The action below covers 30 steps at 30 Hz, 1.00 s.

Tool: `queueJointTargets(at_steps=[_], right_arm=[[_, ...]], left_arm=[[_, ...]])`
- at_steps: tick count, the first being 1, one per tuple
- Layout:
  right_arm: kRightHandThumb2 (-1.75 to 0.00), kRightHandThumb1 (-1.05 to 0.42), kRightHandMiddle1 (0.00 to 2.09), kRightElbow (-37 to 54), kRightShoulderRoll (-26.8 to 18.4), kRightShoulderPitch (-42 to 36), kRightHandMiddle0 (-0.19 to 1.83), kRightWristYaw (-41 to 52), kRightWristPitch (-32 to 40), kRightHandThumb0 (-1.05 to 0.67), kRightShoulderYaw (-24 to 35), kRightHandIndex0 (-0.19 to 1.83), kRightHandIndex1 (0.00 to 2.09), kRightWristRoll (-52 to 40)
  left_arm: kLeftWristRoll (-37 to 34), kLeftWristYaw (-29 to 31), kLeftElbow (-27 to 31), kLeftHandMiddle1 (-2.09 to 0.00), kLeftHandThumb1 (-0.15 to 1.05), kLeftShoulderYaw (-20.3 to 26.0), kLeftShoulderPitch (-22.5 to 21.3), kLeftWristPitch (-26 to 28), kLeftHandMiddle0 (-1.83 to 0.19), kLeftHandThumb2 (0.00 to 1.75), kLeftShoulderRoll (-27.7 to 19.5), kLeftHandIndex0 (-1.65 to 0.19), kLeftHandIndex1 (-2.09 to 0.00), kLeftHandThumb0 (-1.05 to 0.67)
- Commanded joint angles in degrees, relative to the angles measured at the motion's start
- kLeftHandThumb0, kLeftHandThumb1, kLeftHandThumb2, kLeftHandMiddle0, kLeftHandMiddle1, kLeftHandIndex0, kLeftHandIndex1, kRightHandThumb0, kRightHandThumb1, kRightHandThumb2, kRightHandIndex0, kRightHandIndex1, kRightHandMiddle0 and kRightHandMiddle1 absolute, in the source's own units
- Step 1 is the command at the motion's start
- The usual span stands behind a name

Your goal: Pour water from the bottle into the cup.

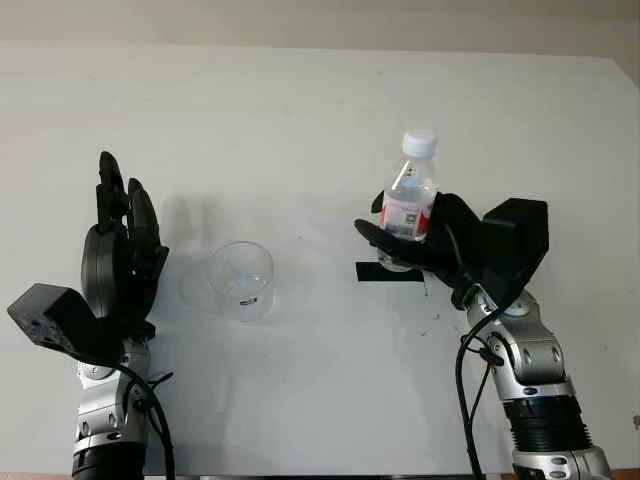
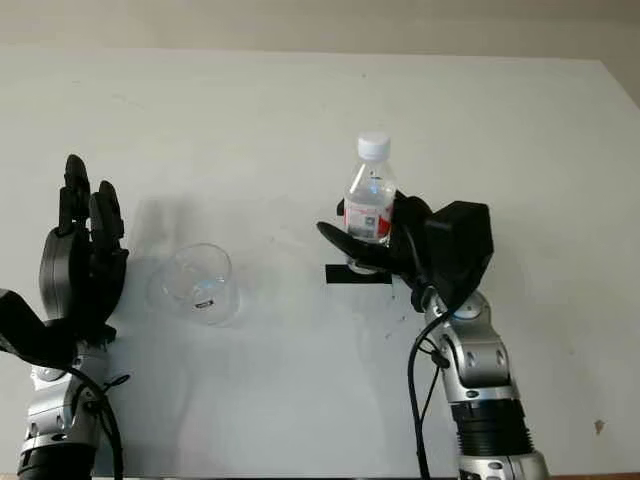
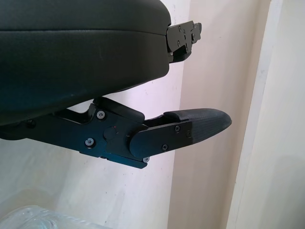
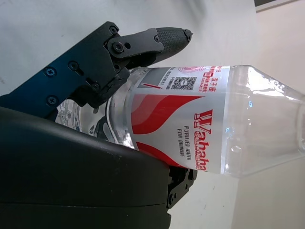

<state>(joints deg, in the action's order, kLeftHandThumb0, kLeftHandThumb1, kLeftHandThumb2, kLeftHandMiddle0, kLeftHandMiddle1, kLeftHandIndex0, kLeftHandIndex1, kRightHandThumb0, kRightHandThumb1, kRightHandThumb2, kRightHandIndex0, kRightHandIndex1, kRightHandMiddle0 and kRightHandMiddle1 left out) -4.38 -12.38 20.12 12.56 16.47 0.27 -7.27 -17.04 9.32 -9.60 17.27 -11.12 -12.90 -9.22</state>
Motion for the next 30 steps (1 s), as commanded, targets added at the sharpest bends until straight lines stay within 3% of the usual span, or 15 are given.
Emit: queueJointTargets(at_steps=[1,18,24,27,30], right_arm=[[-0.48,-1.05,2.09,-0.4,0.4,-0.5,0.7,-0.1,-1.4,-0.45,0.2,1.18,2.09,0.5],[-0.49,-1.05,2.09,-6.0,5.1,-2.2,0.74,-2.7,-9.3,-0.5,0.2,1.19,2.09,2.5],[-0.47,-1.05,2.09,-4.1,6.2,-4.4,0.75,-3.0,-7.9,-0.51,-0.1,1.15,2.09,2.2],[-0.43,-1.05,2.09,-3.0,6.0,-5.7,0.69,-1.4,-7.7,-0.51,0.1,1.08,2.09,1.2],[-0.26,-1.05,2.09,-1.9,5.1,-7.0,0.53,0.5,-7.9,-0.54,-0.3,0.93,2.09,1.2]], left_arm=[[0.0,0.4,-0.2,-0.02,1.05,0.5,1.0,-0.3,0.19,0.6,-0.4,0.19,0.0,-0.7],[-0.9,2.2,-1.6,-0.04,1.05,1.5,0.1,-0.5,0.19,0.59,-1.1,0.19,0.0,-0.7],[-0.6,2.0,-1.5,-0.04,1.05,1.6,-0.4,-0.3,0.19,0.59,-1.3,0.19,0.0,-0.71],[-0.5,1.9,-1.3,-0.03,1.05,1.6,-0.3,0.0,0.19,0.59,-1.4,0.19,0.0,-0.71],[-0.3,1.9,-1.3,-0.03,1.05,1.5,-0.4,-0.1,0.19,0.59,-1.6,0.19,0.0,-0.71]])
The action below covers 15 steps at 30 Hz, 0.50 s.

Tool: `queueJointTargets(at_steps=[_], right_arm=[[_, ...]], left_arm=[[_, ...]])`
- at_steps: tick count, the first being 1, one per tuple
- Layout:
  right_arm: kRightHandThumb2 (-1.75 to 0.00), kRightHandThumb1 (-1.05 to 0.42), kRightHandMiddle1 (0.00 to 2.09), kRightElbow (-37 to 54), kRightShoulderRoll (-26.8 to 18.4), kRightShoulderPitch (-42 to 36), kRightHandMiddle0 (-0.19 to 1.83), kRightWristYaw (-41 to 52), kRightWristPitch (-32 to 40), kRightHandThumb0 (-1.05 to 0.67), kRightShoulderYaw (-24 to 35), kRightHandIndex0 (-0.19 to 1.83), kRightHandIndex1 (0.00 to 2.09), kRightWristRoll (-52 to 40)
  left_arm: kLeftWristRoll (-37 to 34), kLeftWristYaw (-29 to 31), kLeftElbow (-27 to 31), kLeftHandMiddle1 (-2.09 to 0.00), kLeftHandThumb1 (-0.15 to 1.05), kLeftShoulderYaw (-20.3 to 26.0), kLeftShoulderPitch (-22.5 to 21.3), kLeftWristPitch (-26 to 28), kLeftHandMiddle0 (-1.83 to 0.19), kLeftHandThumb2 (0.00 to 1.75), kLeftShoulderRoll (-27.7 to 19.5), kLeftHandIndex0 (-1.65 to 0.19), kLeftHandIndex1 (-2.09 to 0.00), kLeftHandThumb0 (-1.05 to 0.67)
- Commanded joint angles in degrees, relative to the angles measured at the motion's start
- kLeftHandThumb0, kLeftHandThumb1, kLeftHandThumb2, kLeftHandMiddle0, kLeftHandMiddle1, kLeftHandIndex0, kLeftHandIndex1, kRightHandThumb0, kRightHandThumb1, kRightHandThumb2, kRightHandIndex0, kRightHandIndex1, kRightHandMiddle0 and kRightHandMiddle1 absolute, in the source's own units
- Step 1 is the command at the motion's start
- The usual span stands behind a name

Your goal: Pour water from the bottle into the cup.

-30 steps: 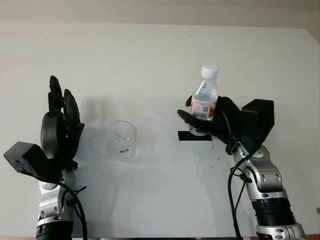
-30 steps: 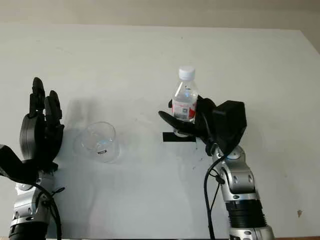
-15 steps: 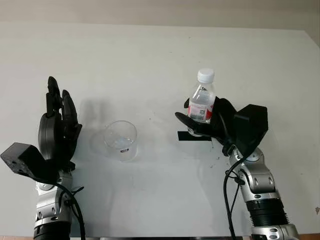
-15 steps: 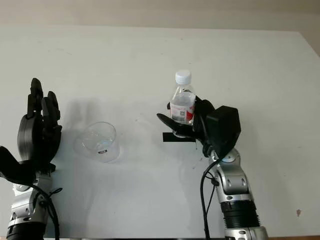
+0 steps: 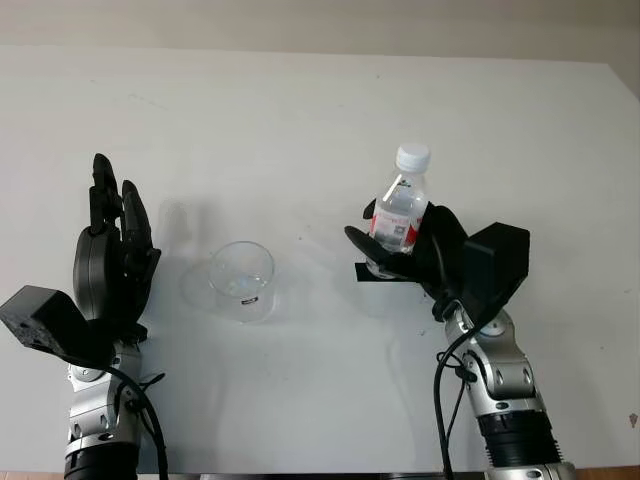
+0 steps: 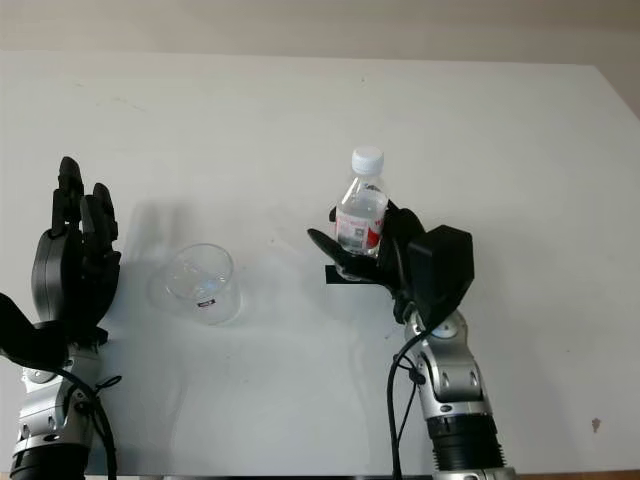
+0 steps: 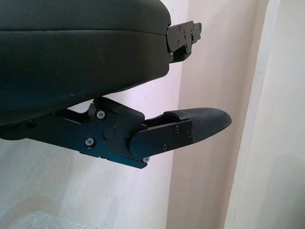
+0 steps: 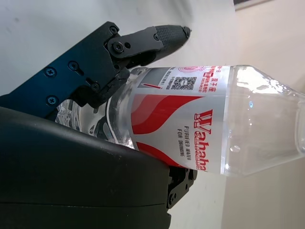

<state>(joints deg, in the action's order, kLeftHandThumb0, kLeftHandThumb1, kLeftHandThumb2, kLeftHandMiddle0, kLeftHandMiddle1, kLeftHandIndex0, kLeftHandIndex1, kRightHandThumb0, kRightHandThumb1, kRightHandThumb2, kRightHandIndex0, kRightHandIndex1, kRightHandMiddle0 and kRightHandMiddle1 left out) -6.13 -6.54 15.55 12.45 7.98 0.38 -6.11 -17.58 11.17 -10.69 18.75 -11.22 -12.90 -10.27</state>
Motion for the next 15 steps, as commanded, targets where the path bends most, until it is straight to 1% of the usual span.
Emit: queueJointTargets(at_steps=[1,2,3,4,7,8,9,11,13,14,15], right_arm=[[-0.21,-1.05,2.09,-0.1,-1.0,-2.8,0.44,1.0,-0.1,-0.55,-0.5,0.84,2.09,0.3],[-0.14,-1.04,2.09,0.0,-1.3,-3.2,0.31,1.5,-0.7,-0.57,-0.5,0.67,2.09,0.5],[-0.11,-1.04,2.09,0.2,-1.5,-3.7,0.23,1.9,-1.0,-0.57,-0.3,0.57,2.09,0.3],[-0.08,-1.02,2.08,0.5,-1.8,-4.1,0.13,2.7,-1.3,-0.58,0.0,0.41,2.09,0.0],[-0.05,-1.0,1.97,2.0,-3.3,-5.3,0.0,5.3,-1.5,-0.57,0.6,0.11,2.08,-1.1],[-0.05,-1.0,1.96,2.8,-4.1,-5.7,-0.01,6.4,-0.6,-0.56,1.0,0.09,2.08,-1.9],[-0.05,-0.98,1.89,3.5,-4.8,-6.1,-0.04,7.5,0.7,-0.56,1.4,0.02,1.98,-2.8],[-0.05,-0.95,1.78,4.6,-5.7,-6.5,-0.06,8.8,2.6,-0.56,2.0,-0.03,1.84,-4.1],[-0.05,-0.94,1.7,5.0,-6.5,-6.9,-0.07,9.6,3.0,-0.57,2.5,-0.05,1.76,-4.6],[-0.05,-0.93,1.65,5.2,-6.8,-7.1,-0.1,9.8,3.1,-0.57,2.6,-0.1,1.71,-4.6],[-0.05,-0.93,1.54,5.4,-7.2,-7.3,-0.11,9.9,3.3,-0.59,2.7,-0.14,1.61,-4.5]], left_arm=[[0.3,0.2,-0.2,-0.03,1.05,0.0,-0.3,0.0,0.19,0.59,-0.8,0.19,0.0,-0.71],[0.1,0.4,-0.2,-0.01,1.05,0.0,-0.4,0.0,0.19,0.59,-0.8,0.19,0.0,-0.71],[0.1,0.5,-0.2,-0.01,1.05,0.0,-0.4,0.0,0.19,0.59,-0.9,0.19,0.0,-0.71],[0.1,0.6,-0.1,-0.01,1.05,0.0,-0.4,0.0,0.19,0.6,-1.0,0.19,0.0,-0.71],[-0.1,0.7,-0.1,-0.01,1.05,0.0,-0.5,0.0,0.19,0.59,-1.0,0.19,0.0,-0.71],[-0.1,0.8,-0.3,-0.02,1.05,0.0,-0.6,-0.1,0.19,0.59,-1.1,0.19,0.0,-0.71],[0.0,0.9,-0.5,-0.01,1.05,0.0,-0.7,-0.2,0.19,0.59,-1.2,0.19,0.0,-0.71],[0.1,0.9,-0.8,-0.01,1.05,0.0,-0.9,-0.2,0.19,0.59,-1.4,0.19,0.0,-0.71],[0.1,0.9,-0.9,-0.02,1.05,0.0,-1.0,-0.1,0.19,0.59,-1.5,0.19,0.0,-0.71],[0.0,0.9,-1.0,-0.02,1.05,0.0,-1.0,-0.1,0.19,0.59,-1.5,0.19,0.0,-0.71],[-0.1,1.0,-1.1,-0.02,1.05,0.0,-1.1,-0.1,0.19,0.59,-1.5,0.19,0.0,-0.71]])
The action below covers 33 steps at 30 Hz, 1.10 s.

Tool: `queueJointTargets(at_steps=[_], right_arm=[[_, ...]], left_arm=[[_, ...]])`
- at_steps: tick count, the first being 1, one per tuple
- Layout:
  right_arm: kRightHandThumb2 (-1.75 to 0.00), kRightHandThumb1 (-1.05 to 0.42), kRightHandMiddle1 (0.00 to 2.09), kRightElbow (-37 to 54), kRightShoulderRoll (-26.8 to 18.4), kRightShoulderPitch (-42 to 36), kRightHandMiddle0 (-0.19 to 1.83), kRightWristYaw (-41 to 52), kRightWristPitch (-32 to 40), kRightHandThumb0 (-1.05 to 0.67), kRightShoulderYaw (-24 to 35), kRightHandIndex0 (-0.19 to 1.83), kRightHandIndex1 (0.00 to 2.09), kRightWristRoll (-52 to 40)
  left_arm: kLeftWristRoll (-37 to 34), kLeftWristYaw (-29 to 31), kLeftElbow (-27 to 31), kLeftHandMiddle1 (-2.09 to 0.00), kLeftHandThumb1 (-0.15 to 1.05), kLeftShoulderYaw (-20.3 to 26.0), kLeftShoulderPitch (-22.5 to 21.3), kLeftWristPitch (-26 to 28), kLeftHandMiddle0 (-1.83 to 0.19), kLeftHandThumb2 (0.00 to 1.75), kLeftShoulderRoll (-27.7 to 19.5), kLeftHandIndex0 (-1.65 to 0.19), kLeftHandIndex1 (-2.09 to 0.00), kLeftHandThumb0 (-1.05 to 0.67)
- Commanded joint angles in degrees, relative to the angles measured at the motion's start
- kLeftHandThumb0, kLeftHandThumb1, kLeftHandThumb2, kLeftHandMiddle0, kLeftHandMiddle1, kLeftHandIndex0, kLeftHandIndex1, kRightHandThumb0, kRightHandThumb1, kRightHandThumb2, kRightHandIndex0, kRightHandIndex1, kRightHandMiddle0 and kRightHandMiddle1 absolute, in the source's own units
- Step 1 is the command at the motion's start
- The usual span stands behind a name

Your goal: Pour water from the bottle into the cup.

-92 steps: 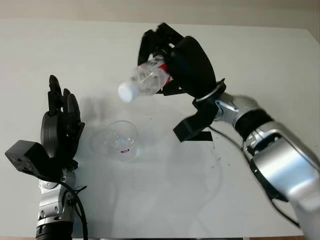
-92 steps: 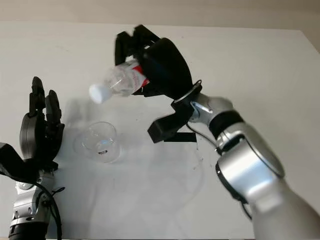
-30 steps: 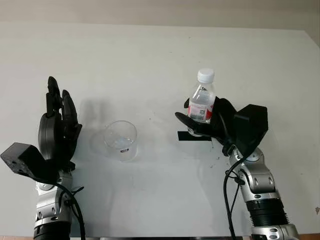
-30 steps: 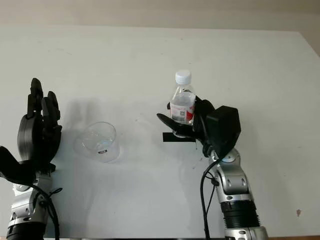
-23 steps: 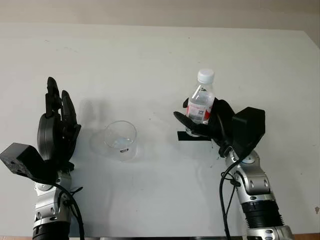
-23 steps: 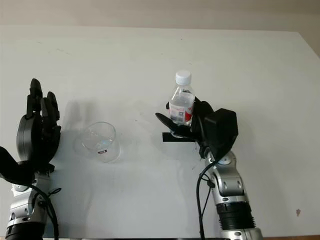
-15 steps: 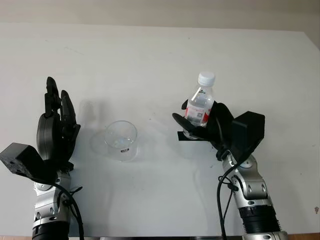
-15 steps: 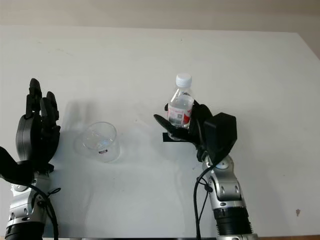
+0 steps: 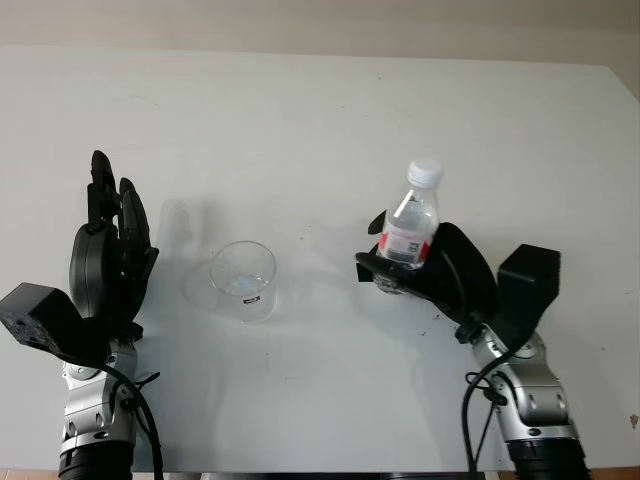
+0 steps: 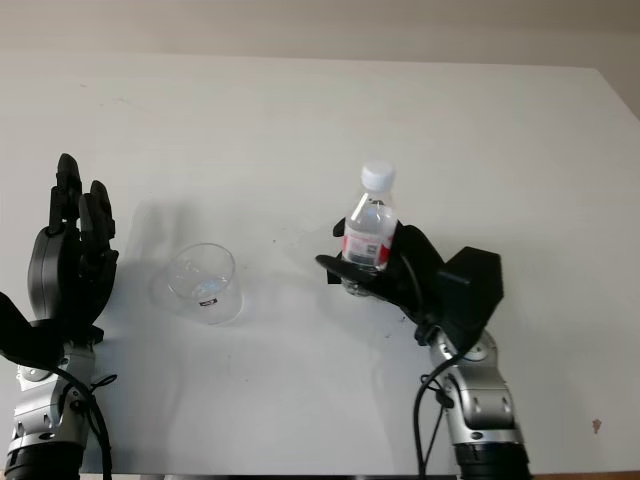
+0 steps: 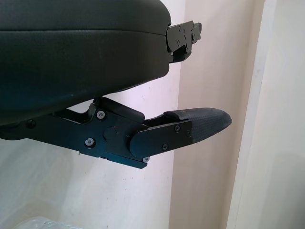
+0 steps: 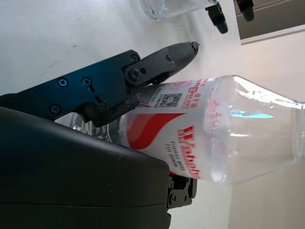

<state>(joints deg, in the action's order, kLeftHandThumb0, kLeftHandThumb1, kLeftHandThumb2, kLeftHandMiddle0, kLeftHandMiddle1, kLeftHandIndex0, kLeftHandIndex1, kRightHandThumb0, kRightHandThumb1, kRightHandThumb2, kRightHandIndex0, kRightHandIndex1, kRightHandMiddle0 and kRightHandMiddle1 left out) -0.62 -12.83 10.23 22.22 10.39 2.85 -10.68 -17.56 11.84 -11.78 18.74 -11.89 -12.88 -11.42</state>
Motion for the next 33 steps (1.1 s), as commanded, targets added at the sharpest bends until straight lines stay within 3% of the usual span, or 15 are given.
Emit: queueJointTargets(at_steps=[1,6,10,12,16,23,33], right_arm=[[-0.05,-0.93,1.46,-0.1,-1.1,-2.2,-0.11,0.2,0.7,-0.59,0.3,-0.15,1.56,0.2],[-0.05,-0.93,0.95,-0.7,-2.2,-2.8,-0.05,1.7,-1.4,-0.59,-0.4,-0.12,1.06,1.1],[-0.05,-0.91,0.28,-3.0,-2.7,-2.7,0.03,3.9,-6.3,-0.67,-1.2,-0.03,0.29,2.2],[-0.05,-0.9,0.17,-4.4,-2.9,-2.6,0.01,4.6,-8.9,-0.69,-1.5,-0.05,0.15,2.9],[-0.06,-0.91,0.05,-7.4,-3.1,-2.2,-0.12,5.4,-13.9,-0.83,-2.4,-0.17,0.02,4.6],[-0.06,-0.93,0.0,-10.9,-3.9,-1.2,-0.19,3.8,-21.6,-0.98,-2.9,-0.19,0.0,8.6],[-0.05,-0.95,0.0,-16.6,-0.1,0.3,-0.19,-1.4,-28.1,-0.96,-0.8,-0.19,0.0,6.3]], left_arm=[[-0.2,0.4,-0.1,-0.02,1.05,0.0,-0.5,-0.2,0.19,0.6,-0.4,0.19,0.0,-0.71],[-0.1,0.3,-0.1,-0.02,1.05,0.0,-0.6,-0.3,0.19,0.59,-0.4,0.19,0.0,-0.71],[-0.1,0.5,0.0,0.0,1.05,0.1,-0.5,-0.4,0.19,0.6,-0.6,0.19,0.0,-0.71],[-0.2,0.5,0.0,0.0,1.05,0.1,-0.5,-0.3,0.19,0.6,-0.6,0.19,0.0,-0.71],[-0.2,0.6,0.2,0.0,1.05,0.0,-0.4,-0.3,0.19,0.61,-0.5,0.19,0.0,-0.7],[0.1,0.1,0.2,-0.01,1.05,-0.1,-0.6,-0.3,0.19,0.6,-0.2,0.19,0.0,-0.71],[-0.2,0.3,-0.6,0.0,1.05,0.0,-1.1,-0.9,0.19,0.61,-0.3,0.19,0.0,-0.7]])
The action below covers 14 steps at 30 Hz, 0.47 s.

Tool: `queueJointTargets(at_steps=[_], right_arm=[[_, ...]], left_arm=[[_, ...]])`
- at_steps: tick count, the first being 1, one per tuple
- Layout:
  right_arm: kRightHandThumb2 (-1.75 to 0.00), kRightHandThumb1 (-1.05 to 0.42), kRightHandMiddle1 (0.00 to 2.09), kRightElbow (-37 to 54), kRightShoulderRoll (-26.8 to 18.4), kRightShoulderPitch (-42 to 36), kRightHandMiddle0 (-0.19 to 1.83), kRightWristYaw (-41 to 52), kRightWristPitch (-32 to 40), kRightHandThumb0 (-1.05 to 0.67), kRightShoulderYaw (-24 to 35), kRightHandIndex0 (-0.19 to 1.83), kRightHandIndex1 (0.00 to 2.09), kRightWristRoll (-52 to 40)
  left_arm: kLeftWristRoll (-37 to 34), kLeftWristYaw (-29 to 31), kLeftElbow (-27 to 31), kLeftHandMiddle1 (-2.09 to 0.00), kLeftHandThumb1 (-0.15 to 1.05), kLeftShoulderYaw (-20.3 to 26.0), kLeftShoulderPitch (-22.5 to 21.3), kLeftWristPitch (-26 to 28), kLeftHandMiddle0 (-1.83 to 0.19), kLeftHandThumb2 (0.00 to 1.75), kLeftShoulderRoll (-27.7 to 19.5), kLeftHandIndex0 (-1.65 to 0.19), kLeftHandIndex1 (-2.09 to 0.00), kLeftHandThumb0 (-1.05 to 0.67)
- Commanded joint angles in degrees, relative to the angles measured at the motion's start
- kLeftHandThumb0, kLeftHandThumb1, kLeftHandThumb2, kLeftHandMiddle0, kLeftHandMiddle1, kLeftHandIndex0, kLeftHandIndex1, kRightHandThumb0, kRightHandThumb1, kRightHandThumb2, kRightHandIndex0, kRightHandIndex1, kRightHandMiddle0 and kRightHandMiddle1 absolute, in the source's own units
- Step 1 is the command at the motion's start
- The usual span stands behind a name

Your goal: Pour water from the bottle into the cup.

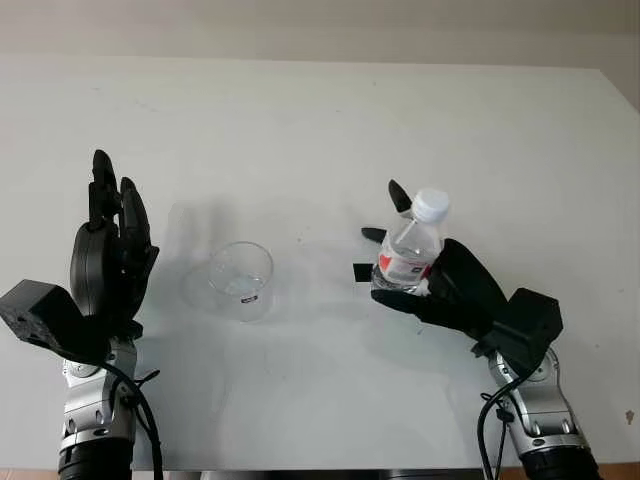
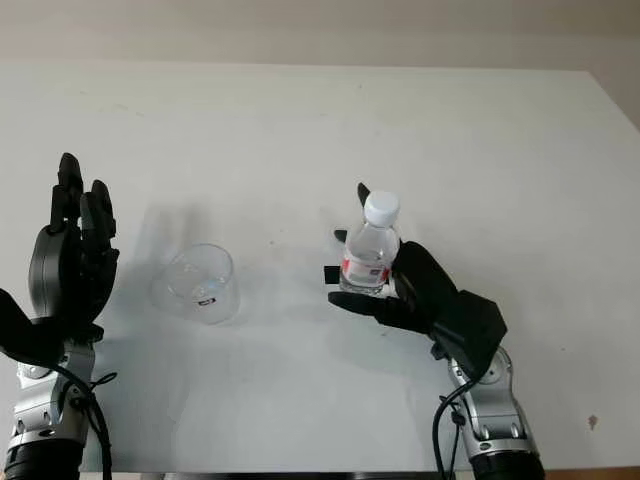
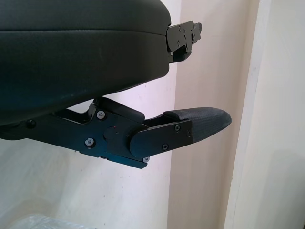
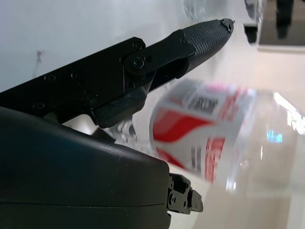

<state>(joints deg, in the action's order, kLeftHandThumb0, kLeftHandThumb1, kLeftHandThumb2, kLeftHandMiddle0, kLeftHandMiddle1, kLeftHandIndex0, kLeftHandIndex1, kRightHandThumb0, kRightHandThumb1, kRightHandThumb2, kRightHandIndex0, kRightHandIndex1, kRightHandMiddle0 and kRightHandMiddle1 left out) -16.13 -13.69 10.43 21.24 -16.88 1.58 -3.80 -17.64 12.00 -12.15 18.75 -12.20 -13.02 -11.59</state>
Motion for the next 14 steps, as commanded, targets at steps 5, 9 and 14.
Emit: queueJointTargets(at_steps=[5,9,14], right_arm=[[-0.06,-0.96,0.0,-4.0,2.0,1.4,-0.19,-2.2,-2.4,-0.93,1.1,-0.19,0.0,-1.0],[-0.06,-0.97,0.0,-4.8,1.8,1.6,-0.19,-2.6,-3.4,-0.94,1.3,-0.19,0.0,-1.0],[-0.06,-0.98,0.0,-5.0,1.6,1.1,-0.19,-0.3,-4.6,-0.93,1.1,-0.19,0.0,-2.4]], left_arm=[[-0.1,0.1,-0.5,0.0,1.05,0.1,-0.8,-0.5,0.19,0.6,-0.4,0.19,0.0,-0.71],[0.2,-0.2,-0.3,0.0,1.05,0.2,-0.7,-0.9,0.19,0.6,-0.4,0.19,0.0,-0.71],[0.1,0.0,0.4,0.0,1.05,0.2,0.0,-0.7,0.19,0.6,-0.5,0.19,0.0,-0.71]])
